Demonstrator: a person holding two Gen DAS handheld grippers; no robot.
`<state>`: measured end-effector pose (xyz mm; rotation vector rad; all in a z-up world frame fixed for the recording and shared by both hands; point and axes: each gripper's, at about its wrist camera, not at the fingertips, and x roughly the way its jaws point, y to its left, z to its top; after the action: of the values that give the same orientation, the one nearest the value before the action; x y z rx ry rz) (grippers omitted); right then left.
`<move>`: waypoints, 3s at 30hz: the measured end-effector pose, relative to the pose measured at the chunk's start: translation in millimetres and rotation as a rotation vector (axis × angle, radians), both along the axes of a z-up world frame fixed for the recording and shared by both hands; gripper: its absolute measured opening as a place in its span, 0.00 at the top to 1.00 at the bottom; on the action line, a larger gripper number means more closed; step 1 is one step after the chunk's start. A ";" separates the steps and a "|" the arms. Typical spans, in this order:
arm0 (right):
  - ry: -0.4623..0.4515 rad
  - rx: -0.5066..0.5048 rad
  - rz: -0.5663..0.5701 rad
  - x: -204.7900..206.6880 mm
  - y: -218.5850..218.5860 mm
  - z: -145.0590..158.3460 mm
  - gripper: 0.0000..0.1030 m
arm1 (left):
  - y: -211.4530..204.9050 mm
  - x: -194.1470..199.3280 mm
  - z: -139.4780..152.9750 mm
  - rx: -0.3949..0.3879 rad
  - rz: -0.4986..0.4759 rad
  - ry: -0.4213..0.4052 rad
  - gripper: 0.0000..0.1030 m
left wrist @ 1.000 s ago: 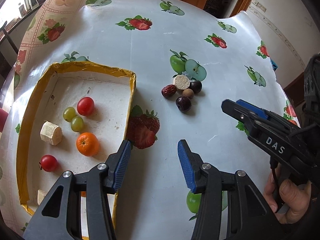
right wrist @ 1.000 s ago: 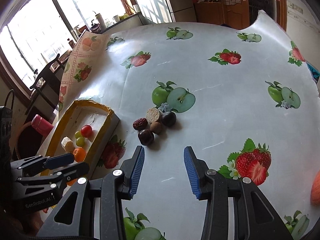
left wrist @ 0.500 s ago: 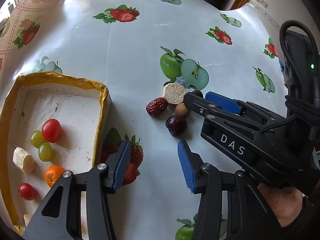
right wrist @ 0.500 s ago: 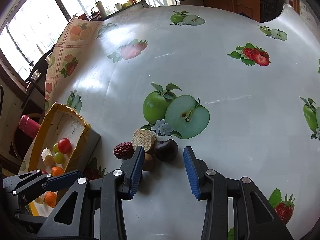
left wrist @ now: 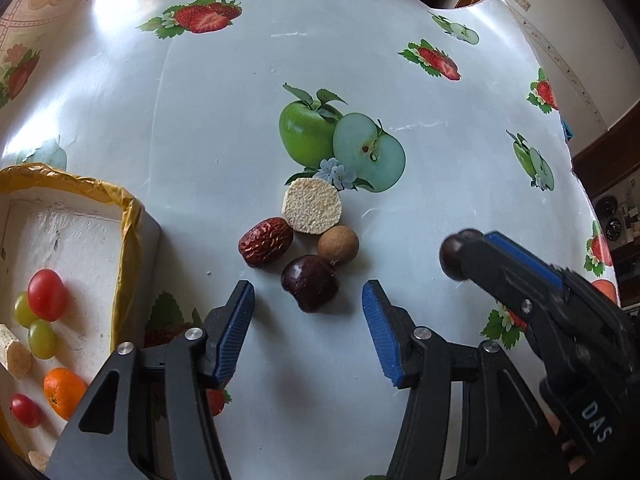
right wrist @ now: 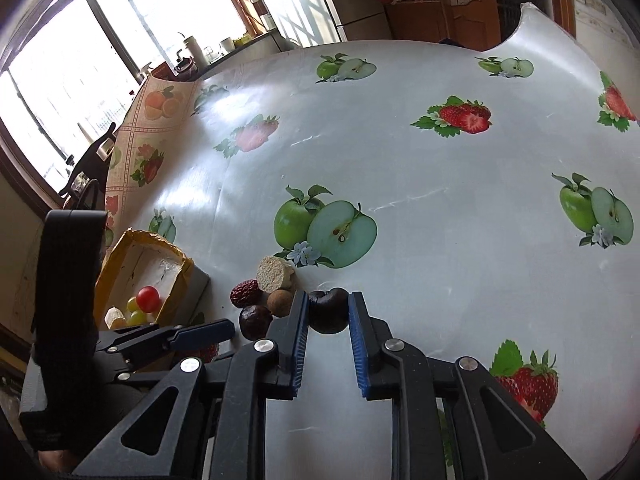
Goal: Organize fruits
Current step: 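Grasp a dark plum with the left tool while the right grasps another plum, then carry both dark plums over the tray with the left and right tools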
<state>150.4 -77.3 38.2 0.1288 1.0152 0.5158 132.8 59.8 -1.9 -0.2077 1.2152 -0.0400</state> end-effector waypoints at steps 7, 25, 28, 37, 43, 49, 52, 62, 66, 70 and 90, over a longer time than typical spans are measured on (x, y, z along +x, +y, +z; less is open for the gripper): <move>0.026 0.018 -0.055 -23.3 -21.1 0.3 0.81 | -4.5 -1.6 -0.7 0.046 -0.018 -0.031 0.76; 0.019 0.023 -0.040 -75.9 -19.9 23.4 0.81 | 3.5 -75.6 37.1 0.080 -0.007 -0.052 0.76; 0.018 0.021 -0.025 -86.4 -15.9 27.4 0.81 | 6.2 -90.1 43.1 0.084 -0.002 -0.057 0.76; -0.003 0.009 0.025 -110.5 -0.8 40.5 0.81 | 18.0 -128.5 54.9 0.084 0.020 -0.065 0.76; -0.013 0.006 0.066 -124.5 13.5 46.7 0.81 | 36.6 -147.5 62.0 0.097 0.057 -0.070 0.76; -0.012 0.005 0.112 -135.9 30.9 47.3 0.81 | 48.4 -162.8 64.8 0.107 0.077 -0.070 0.76; -0.011 0.007 0.131 -139.9 40.1 47.2 0.81 | 54.3 -169.7 66.4 0.112 0.089 -0.072 0.76; -0.017 0.012 0.179 -147.0 61.3 49.9 0.81 | 70.9 -182.0 69.1 0.120 0.127 -0.076 0.76; -0.018 0.013 0.191 -148.9 66.4 50.7 0.81 | 74.3 -183.7 69.4 0.121 0.136 -0.077 0.76; -0.017 0.013 0.198 -150.0 69.2 50.6 0.81 | 77.8 -186.3 68.8 0.124 0.144 -0.077 0.76; -0.002 0.023 0.254 -142.8 100.4 41.9 0.81 | 143.2 -214.5 47.7 0.106 0.274 -0.015 0.76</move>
<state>7.7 23.1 80.1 0.0194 1.0298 0.7591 -81.6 203.0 45.8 -0.2790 1.1615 0.2606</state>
